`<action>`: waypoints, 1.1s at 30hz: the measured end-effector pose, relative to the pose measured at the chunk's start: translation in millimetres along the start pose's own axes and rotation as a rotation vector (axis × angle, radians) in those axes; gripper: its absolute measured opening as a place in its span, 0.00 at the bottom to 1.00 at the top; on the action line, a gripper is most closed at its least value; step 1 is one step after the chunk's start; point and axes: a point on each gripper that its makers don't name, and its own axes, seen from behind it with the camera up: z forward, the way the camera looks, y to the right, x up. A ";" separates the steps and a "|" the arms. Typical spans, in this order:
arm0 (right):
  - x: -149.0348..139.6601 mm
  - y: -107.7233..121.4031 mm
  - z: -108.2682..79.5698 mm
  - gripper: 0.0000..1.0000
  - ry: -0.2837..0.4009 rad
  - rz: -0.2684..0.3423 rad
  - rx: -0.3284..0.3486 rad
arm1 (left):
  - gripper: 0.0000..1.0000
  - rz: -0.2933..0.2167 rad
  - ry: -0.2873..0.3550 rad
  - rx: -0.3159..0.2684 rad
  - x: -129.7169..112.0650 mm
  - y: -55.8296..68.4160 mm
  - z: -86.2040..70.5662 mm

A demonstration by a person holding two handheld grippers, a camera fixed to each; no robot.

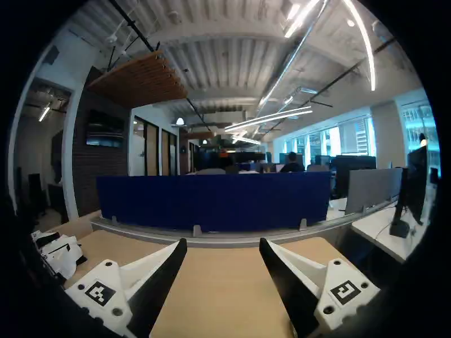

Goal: Fold towel

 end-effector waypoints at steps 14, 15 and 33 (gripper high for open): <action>-20.2 4.8 -7.6 1.00 0.029 0.019 -0.015 | 0.92 -0.060 0.016 0.014 -68.3 -9.3 0.2; -21.6 5.8 -8.7 1.00 0.032 0.019 -0.018 | 0.92 -0.066 0.017 0.015 -72.9 -9.9 0.5; -34.7 24.6 -22.6 1.00 0.062 0.045 -0.051 | 0.92 -0.100 0.019 0.018 -119.5 -11.0 -0.6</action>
